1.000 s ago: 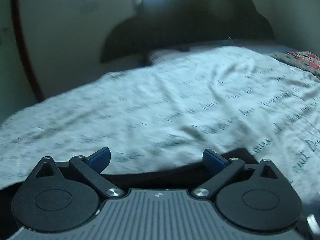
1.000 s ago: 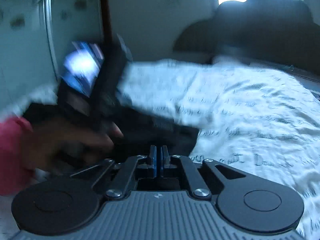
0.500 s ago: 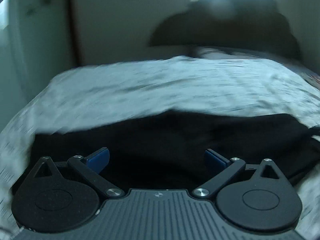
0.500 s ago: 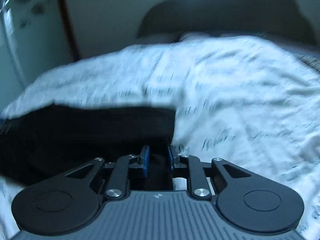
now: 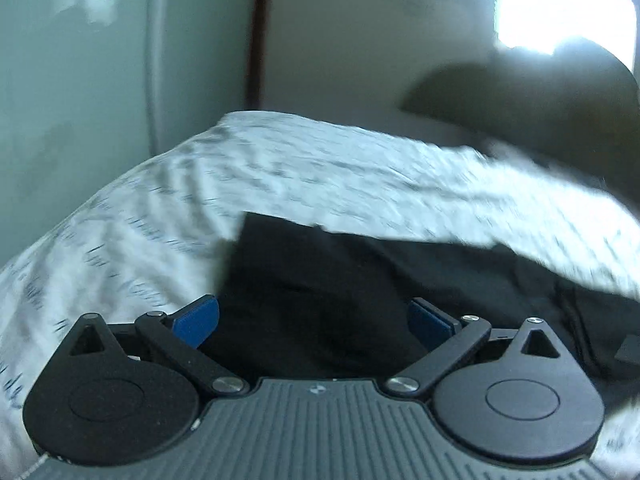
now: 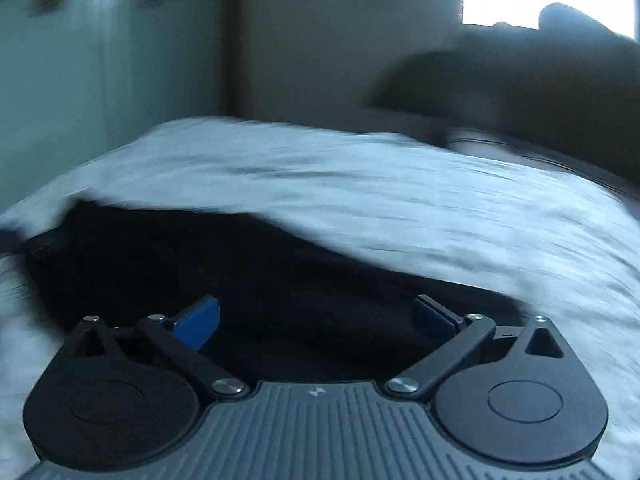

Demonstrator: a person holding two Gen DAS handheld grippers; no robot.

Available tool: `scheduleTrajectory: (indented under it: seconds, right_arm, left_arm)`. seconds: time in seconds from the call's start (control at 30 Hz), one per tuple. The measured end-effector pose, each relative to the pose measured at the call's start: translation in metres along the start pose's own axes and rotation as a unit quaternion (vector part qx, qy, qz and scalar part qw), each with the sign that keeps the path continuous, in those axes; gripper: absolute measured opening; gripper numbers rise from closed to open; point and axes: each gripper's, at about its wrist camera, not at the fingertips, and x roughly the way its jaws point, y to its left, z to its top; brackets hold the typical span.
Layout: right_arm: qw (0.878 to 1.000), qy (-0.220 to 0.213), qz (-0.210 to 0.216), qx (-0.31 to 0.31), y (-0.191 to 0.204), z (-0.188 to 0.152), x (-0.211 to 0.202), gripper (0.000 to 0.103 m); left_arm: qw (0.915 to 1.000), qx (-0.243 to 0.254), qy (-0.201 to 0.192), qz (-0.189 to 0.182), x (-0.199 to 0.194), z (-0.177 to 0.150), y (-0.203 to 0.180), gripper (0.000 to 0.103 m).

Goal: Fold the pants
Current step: 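Grasp the trouser edge with the left gripper while the right gripper grasps the other edge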

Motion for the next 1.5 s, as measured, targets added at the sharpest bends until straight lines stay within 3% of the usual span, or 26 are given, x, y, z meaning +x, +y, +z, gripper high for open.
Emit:
scheduleTrajectory:
  seconds: [0.07,0.13,0.2,0.23,0.27,0.33,0.4,0.53,0.6,0.67,0.7,0.8,0.83,0.87,0.97,1.03,1.1,1.13,1.2,1.27,1.3,1.33,1.37,1.4,1.43,1.5]
  right_arm:
    - [0.996,0.002,0.036,-0.08,0.056,0.009,0.007,0.103]
    - [0.983,-0.021,0.036,-0.178,0.114,0.008,0.01,0.103]
    - [0.959,-0.062,0.039,-0.274,0.163,-0.002,0.011,0.103]
    - [0.935,-0.103,0.036,-0.337,0.198,-0.008,0.013,0.103]
    - [0.935,-0.103,0.036,-0.337,0.198,-0.008,0.013,0.103]
    - [0.921,-0.111,0.051,-0.37,0.226,-0.014,0.019,0.103]
    - [0.915,-0.087,0.071,-0.388,0.244,-0.019,0.04,0.102]
    - [0.911,-0.086,0.062,-0.399,0.254,-0.021,0.055,0.101]
    - [0.907,-0.09,0.058,-0.408,0.262,-0.016,0.057,0.093]
    - [0.904,-0.095,0.05,-0.414,0.266,-0.014,0.06,0.068]
    - [0.899,-0.091,0.049,-0.426,0.271,-0.011,0.064,0.062]
    - [0.896,-0.084,0.059,-0.432,0.275,-0.016,0.069,0.04]
    - [0.898,-0.08,0.069,-0.426,0.275,-0.016,0.07,0.03]
    - [0.907,-0.072,0.088,-0.405,0.271,-0.012,0.07,0.026]
    - [0.946,-0.05,0.154,-0.28,0.242,0.014,0.074,0.02]
    - [0.962,-0.034,0.197,-0.187,0.213,0.032,0.076,0.02]
    - [0.967,-0.032,0.233,-0.095,0.177,0.05,0.072,0.02]
    - [0.966,-0.025,0.246,-0.08,0.171,0.054,0.071,0.02]
    - [0.962,-0.01,0.266,-0.065,0.164,0.057,0.073,0.02]
    - [0.941,0.008,0.337,-0.026,0.145,0.06,0.069,0.02]
    - [0.935,-0.004,0.355,-0.009,0.136,0.063,0.067,0.02]
    - [0.938,-0.013,0.345,0.003,0.127,0.065,0.064,0.02]
    - [0.968,-0.013,0.252,-0.009,0.122,0.068,0.069,0.02]
    - [0.968,-0.013,0.252,-0.009,0.122,0.068,0.069,0.021]
    - [0.978,-0.004,0.206,-0.02,0.122,0.065,0.074,0.021]
    - [0.985,0.046,0.161,-0.041,0.123,0.056,0.098,0.024]
  left_arm:
    - [0.9985,-0.049,0.012,0.021,-0.004,0.004,0.027,0.101]
    - [0.9953,-0.084,0.025,0.04,-0.008,0.007,0.052,0.1]
    - [0.9925,-0.109,0.031,0.046,-0.015,0.007,0.074,0.101]
    - [0.9911,-0.12,0.034,0.045,-0.017,0.008,0.082,0.102]
    - [0.9902,-0.129,0.038,0.039,-0.021,0.007,0.092,0.102]
    - [0.9879,-0.146,0.048,0.015,-0.023,0.007,0.106,0.102]
    - [0.9834,-0.168,0.065,-0.019,-0.022,0.006,0.117,0.102]
    - [0.964,-0.223,0.103,-0.1,-0.012,0.003,0.128,0.102]
    - [0.953,-0.248,0.119,-0.127,-0.003,0.001,0.13,0.102]
    - [0.9416,-0.27,0.133,-0.151,0.004,-0.001,0.131,0.102]
    - [0.9359,-0.281,0.139,-0.161,0.006,-0.002,0.132,0.102]
    - [0.9141,-0.317,0.155,-0.2,0.014,-0.005,0.135,0.102]
    - [0.9079,-0.324,0.158,-0.214,0.019,-0.005,0.135,0.102]
    - [0.9021,-0.329,0.163,-0.227,0.024,-0.004,0.135,0.103]
    - [0.8875,-0.348,0.179,-0.243,0.043,-0.003,0.131,0.102]
    - [0.8792,-0.361,0.189,-0.246,0.059,-0.002,0.125,0.102]
    - [0.8694,-0.378,0.195,-0.252,0.075,-0.001,0.12,0.102]
    - [0.8667,-0.386,0.194,-0.249,0.081,0.0,0.118,0.1]
    - [0.8663,-0.396,0.181,-0.245,0.089,0.003,0.114,0.098]
    - [0.8713,-0.397,0.176,-0.229,0.094,0.008,0.113,0.089]
    - [0.8745,-0.393,0.174,-0.224,0.096,0.01,0.112,0.077]
    - [0.8796,-0.385,0.173,-0.22,0.097,0.011,0.11,0.061]
    - [0.8854,-0.374,0.175,-0.213,0.098,0.012,0.107,0.052]
    - [0.8922,-0.361,0.177,-0.206,0.098,0.012,0.105,0.036]
    - [0.9002,-0.344,0.176,-0.2,0.098,0.012,0.101,0.026]
    - [0.919,-0.311,0.161,-0.181,0.093,0.014,0.09,0.021]
